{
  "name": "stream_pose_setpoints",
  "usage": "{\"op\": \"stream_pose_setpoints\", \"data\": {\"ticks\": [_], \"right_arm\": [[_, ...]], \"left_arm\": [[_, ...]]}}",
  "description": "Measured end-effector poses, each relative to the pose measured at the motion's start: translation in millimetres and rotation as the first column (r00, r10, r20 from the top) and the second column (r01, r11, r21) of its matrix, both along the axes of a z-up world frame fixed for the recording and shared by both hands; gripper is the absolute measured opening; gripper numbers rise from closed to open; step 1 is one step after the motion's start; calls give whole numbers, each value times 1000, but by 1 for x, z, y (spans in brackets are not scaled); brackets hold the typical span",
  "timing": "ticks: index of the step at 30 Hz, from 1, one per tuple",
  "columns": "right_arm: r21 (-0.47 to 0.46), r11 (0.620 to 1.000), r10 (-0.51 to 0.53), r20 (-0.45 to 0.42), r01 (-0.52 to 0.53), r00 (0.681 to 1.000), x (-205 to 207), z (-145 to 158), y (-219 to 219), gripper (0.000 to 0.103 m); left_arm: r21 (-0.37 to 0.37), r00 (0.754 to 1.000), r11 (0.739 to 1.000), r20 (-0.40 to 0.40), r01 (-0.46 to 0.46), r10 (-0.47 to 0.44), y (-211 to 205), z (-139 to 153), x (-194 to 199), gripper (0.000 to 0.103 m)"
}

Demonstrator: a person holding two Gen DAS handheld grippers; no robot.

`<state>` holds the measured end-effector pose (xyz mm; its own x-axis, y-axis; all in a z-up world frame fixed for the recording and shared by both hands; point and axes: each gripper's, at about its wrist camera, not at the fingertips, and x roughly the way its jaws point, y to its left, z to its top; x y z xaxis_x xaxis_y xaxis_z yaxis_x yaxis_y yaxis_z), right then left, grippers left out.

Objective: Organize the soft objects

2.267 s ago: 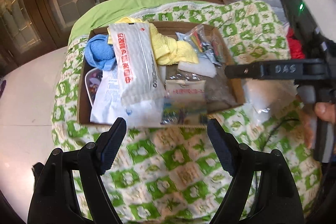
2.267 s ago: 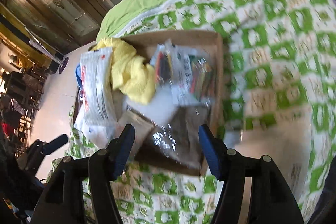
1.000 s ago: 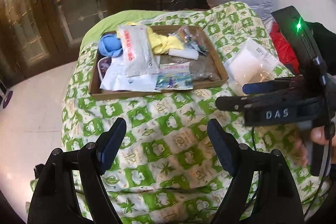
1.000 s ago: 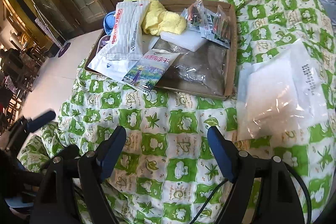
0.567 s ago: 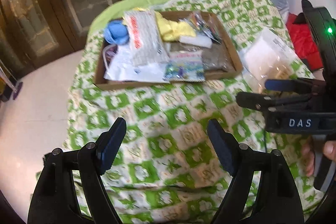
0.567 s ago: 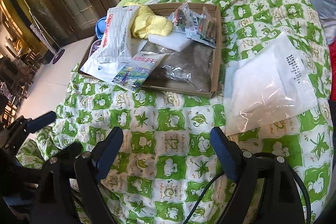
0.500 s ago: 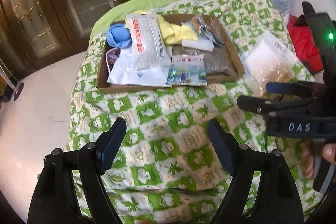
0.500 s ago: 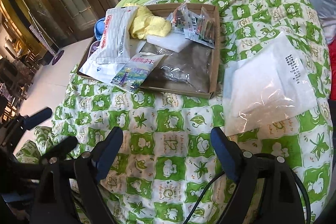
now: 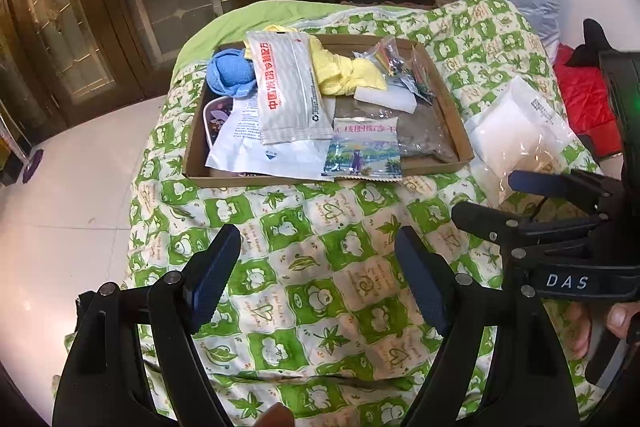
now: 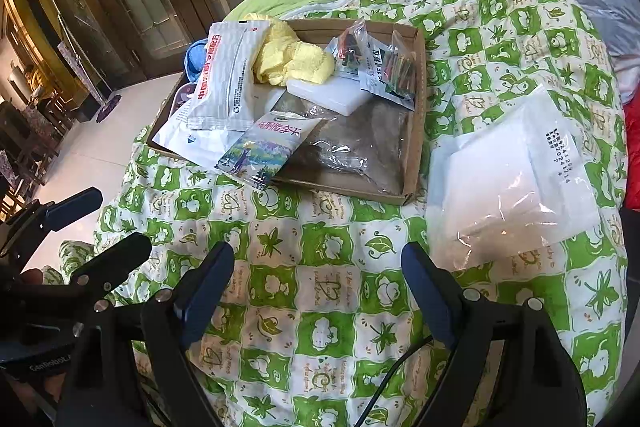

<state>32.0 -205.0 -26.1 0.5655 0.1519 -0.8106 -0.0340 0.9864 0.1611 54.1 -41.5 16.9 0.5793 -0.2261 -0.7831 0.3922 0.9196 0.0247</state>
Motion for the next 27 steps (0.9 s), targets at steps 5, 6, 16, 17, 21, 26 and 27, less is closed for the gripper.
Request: {"op": "stream_pose_setpoints", "data": {"ticks": [5,6,16,17,21,26,27], "right_arm": [[-7,1000,1,8,-1,1000,1,1,2,86],[-7,1000,2,11,-2,1000,1,2,2,86],[-11,1000,8,26,-8,1000,6,7,7,86],[-12,1000,8,26,-7,1000,7,7,7,86],[-11,1000,9,21,-9,1000,9,6,7,86],[-9,1000,10,15,-10,1000,10,2,7,86],[-10,1000,9,13,-9,1000,10,1,7,86]], "left_arm": [[-31,1000,999,2,-11,11,6,5,5,80],[-31,1000,999,3,-12,12,7,6,5,80],[-35,1000,999,3,-10,10,7,9,11,80],[-35,1000,999,1,-10,11,7,10,12,80],[-35,1000,999,-1,-16,16,7,10,15,80],[-21,999,1000,30,-20,21,6,9,13,80],[-22,999,1000,28,-18,19,6,9,14,80]]}}
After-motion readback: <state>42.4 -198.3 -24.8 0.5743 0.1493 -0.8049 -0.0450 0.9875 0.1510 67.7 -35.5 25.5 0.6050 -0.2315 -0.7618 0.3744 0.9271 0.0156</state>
